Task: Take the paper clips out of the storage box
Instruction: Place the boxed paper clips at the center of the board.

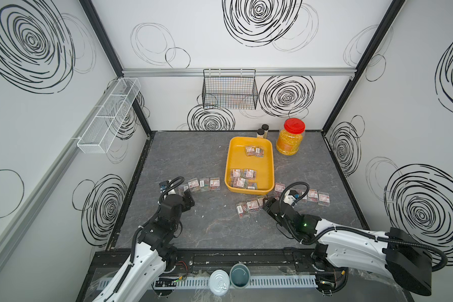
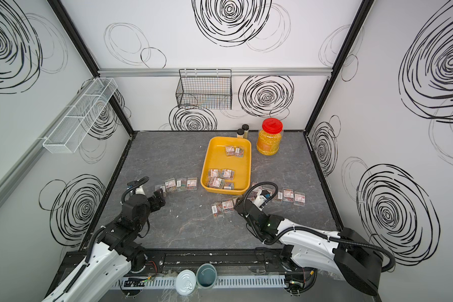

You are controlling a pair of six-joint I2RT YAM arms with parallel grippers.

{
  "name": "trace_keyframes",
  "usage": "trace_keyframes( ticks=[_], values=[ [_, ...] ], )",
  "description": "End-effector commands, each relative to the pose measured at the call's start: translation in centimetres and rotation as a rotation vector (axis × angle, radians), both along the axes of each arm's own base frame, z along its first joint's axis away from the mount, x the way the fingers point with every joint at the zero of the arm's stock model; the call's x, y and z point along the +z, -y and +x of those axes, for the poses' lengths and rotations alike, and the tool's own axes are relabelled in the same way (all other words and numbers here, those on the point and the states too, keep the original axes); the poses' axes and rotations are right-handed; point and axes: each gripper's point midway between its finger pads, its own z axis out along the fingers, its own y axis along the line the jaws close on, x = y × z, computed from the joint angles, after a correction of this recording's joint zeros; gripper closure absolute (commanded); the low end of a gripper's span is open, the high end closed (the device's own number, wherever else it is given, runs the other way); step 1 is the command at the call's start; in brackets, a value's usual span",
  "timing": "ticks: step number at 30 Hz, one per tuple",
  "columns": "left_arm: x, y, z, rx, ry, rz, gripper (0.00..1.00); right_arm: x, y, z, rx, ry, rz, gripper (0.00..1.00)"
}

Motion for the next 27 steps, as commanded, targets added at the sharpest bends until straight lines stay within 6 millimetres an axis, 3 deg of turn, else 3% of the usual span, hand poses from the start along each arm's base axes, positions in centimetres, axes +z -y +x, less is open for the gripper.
trace_keyframes(
  ticks=[1,6,13,19,23,27],
  values=[
    [0.3,0.0,0.1,-0.002,0.021,-0.013,0.1,3.3,-0.1,1.4,0.092,0.073,-0.149,0.16],
    [0.5,0.4,0.1,-0.023,0.038,-0.021,0.1,7.1,0.3,5.0,0.151,0.14,-0.24,0.17],
    [0.5,0.3,0.2,-0.02,0.038,-0.02,0.1,8.0,2.6,10.6,0.161,0.16,-0.301,0.18],
    [0.4,0.5,0.4,-0.027,0.031,-0.016,0.11,5.8,1.6,14.9,0.24,0.076,-0.383,0.2],
    [0.2,0.5,0.4,-0.022,0.026,-0.01,0.11,3.7,-0.5,17.7,0.32,0.009,-0.438,0.24],
    [0.2,0.5,0.5,-0.021,0.024,-0.006,0.11,1.9,-3.3,18.9,0.383,-0.026,-0.446,0.24]
  ],
)
